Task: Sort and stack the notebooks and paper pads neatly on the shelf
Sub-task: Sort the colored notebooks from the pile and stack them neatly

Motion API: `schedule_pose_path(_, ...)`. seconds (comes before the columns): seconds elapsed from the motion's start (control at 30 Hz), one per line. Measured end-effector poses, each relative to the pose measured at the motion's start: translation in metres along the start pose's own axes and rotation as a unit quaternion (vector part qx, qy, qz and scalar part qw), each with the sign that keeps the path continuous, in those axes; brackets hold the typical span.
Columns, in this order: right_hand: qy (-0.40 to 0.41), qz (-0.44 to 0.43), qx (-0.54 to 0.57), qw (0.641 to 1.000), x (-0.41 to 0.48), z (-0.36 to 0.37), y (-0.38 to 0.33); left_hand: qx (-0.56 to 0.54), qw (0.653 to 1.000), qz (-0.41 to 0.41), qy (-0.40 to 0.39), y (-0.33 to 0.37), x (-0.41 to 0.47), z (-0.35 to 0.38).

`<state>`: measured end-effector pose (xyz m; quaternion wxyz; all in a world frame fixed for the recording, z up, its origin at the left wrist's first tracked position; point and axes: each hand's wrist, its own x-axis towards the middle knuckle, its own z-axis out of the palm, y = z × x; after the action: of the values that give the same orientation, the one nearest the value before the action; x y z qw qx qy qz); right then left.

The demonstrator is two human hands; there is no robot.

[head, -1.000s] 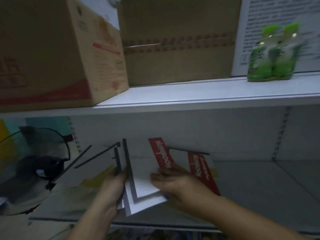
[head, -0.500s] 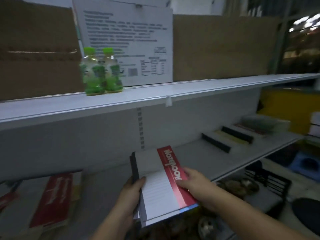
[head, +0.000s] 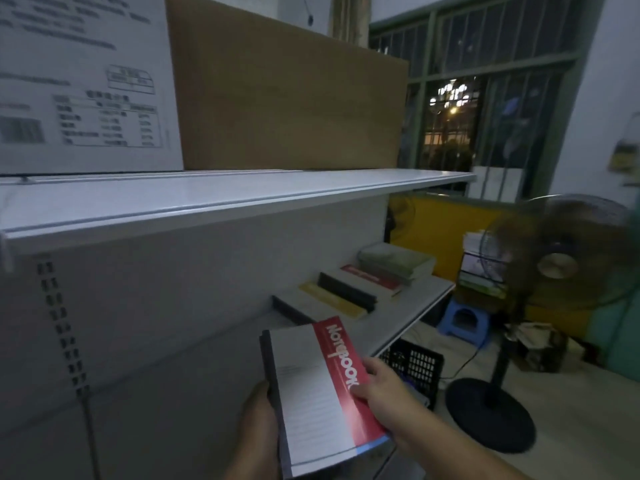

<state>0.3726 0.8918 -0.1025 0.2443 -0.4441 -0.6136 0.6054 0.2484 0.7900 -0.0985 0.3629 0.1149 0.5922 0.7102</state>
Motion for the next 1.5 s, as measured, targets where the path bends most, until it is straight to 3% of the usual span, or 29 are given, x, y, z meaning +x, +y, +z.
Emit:
schedule_pose_path(0.23, -0.006, -0.006, -0.043, 0.999, 0.106, -0.040, -0.034, 0.070, 0.996, 0.026, 0.042, 0.001, 0.103, 0.062)
schedule_pose_path(0.37, 0.008, -0.060, -0.109, 0.992, 0.157, -0.051, -0.046, 0.117, 0.990, 0.012, 0.075, -0.002, 0.152, 0.077)
schedule_pose_path(0.63, -0.045, -0.166, -0.306, 0.936, 0.260, -0.065, -0.065, 0.133, 0.985, 0.041, 0.098, -0.001, 0.205, 0.109)
schedule_pose_path(0.73, -0.083, -0.177, -0.313, 0.929, 0.293, -0.065, -0.065, 0.203, 0.965, 0.089, 0.140, 0.002, 0.218, 0.125)
schedule_pose_path(0.83, -0.094, -0.196, -0.392, 0.894, 0.320, -0.059, -0.059, 0.275, 0.938, 0.114, 0.179, -0.010, 0.227, 0.133)
schedule_pose_path(0.97, -0.136, -0.218, -0.432, 0.864, 0.328, -0.037, -0.035, 0.423, 0.868, 0.129, 0.225, -0.037, 0.235, 0.130)
schedule_pose_path(1.03, -0.118, -0.251, -0.467, 0.840, 0.330, -0.035, -0.027, 0.418, 0.863, 0.148, 0.244, -0.039, 0.238, 0.131)
schedule_pose_path(1.23, -0.095, -0.301, -0.435, 0.843, 0.338, -0.036, -0.014, 0.407, 0.857, 0.142, 0.283, -0.042, 0.241, 0.130)
schedule_pose_path(1.27, -0.084, -0.324, -0.436, 0.836, 0.339, -0.036, -0.011, 0.419, 0.851, 0.138, 0.287, -0.042, 0.242, 0.129)
schedule_pose_path(1.37, -0.058, -0.457, -0.462, 0.758, 0.346, -0.035, -0.006, 0.472, 0.821, 0.151, 0.283, -0.046, 0.245, 0.128)
schedule_pose_path(1.5, -0.074, -0.498, -0.471, 0.724, 0.340, -0.040, -0.011, 0.505, 0.809, 0.144, 0.264, -0.046, 0.242, 0.126)
